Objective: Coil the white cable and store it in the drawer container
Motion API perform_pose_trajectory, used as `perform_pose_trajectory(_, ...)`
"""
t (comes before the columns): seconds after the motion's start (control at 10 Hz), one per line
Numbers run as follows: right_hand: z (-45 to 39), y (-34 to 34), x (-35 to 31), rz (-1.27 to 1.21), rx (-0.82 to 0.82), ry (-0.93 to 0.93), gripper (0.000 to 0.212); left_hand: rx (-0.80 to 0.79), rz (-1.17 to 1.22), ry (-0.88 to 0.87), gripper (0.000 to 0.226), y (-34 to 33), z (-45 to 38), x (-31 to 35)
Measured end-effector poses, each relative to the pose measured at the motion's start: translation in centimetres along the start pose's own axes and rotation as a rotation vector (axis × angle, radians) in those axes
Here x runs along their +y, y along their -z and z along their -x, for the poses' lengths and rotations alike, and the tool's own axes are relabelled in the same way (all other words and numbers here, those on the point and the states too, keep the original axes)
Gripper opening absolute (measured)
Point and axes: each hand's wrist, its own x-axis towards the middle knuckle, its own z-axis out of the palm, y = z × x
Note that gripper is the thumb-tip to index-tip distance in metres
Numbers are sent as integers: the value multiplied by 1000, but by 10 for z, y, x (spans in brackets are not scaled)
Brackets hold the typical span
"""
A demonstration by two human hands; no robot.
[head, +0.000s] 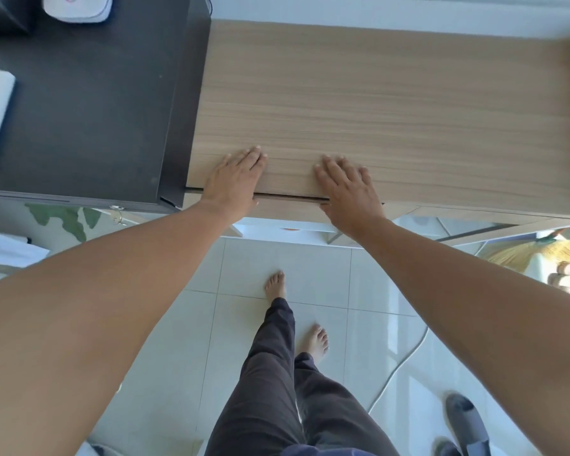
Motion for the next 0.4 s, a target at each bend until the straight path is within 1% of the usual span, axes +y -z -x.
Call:
perform_pose_trajectory(0.1,-6,-1,1,-19,29,3,72,32,23,-8,84,-3,-6,-4)
perform_pose_trajectory(0.2,-4,-2,-1,-28,-1,-24,69,45,47,-23,82,-5,-4,-4)
perform_pose_trajectory(0.3,-8,8,1,-97,-40,-29,71,30,88,-31,85,2,-7,-8)
perform_pose_trajectory(0.4,-14,33,8,-99,-130,7,73,-168,210,-13,84,29,-9,-15)
